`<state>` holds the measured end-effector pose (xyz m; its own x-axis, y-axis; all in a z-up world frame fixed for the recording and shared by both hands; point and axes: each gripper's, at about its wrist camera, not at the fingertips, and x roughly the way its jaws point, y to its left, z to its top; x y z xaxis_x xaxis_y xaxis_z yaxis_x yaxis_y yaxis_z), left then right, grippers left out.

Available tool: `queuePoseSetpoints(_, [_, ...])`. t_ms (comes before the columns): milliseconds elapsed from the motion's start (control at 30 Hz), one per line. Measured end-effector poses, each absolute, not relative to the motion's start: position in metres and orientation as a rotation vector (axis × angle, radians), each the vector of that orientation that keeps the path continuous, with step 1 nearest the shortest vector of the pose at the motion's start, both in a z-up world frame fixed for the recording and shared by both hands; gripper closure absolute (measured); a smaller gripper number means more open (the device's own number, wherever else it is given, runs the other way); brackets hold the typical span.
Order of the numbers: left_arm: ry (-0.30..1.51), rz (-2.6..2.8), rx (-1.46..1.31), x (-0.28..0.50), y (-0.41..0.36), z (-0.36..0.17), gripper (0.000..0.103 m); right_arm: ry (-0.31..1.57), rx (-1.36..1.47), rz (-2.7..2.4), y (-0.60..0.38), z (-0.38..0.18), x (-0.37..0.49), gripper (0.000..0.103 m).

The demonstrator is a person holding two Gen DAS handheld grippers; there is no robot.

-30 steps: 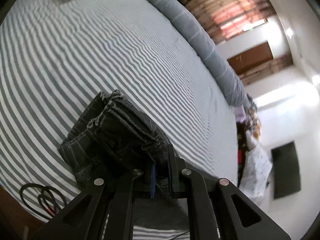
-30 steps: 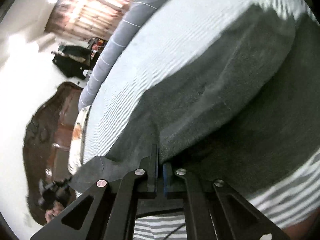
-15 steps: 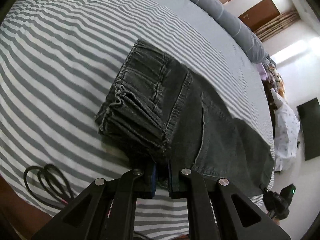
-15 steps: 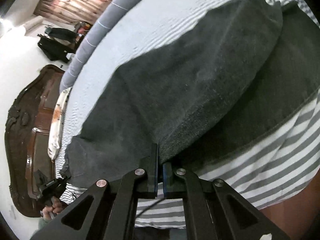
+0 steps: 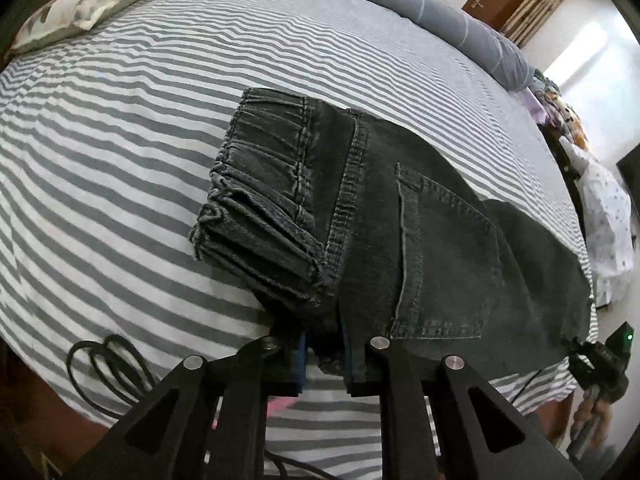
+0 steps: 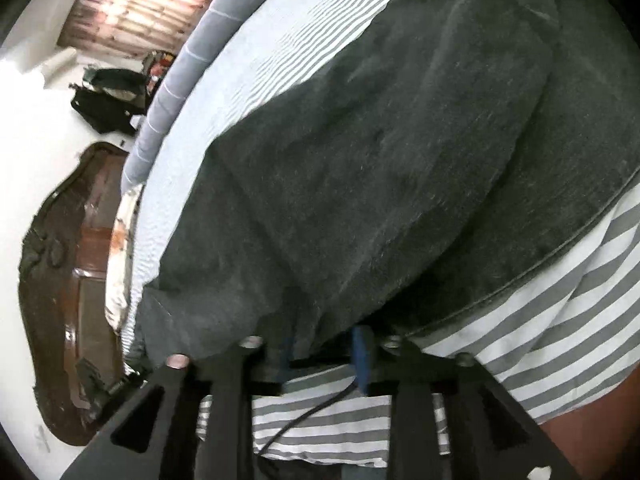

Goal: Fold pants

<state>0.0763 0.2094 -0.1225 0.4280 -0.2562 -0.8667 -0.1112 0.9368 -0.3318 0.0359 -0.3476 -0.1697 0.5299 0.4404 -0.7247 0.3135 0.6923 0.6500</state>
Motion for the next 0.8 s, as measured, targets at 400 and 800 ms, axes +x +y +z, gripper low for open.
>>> queuePoseSetpoints(400, [0.936, -0.085, -0.056, 0.030, 0.139, -0.074, 0.060, 0.960, 0.959, 0.067, -0.403, -0.170, 0.046, 0.072])
queuePoseSetpoints(800, [0.891, -0.438, 0.141, 0.021, -0.002, -0.066, 0.057, 0.962, 0.999, 0.069, -0.435, -0.170, 0.059, 0.077])
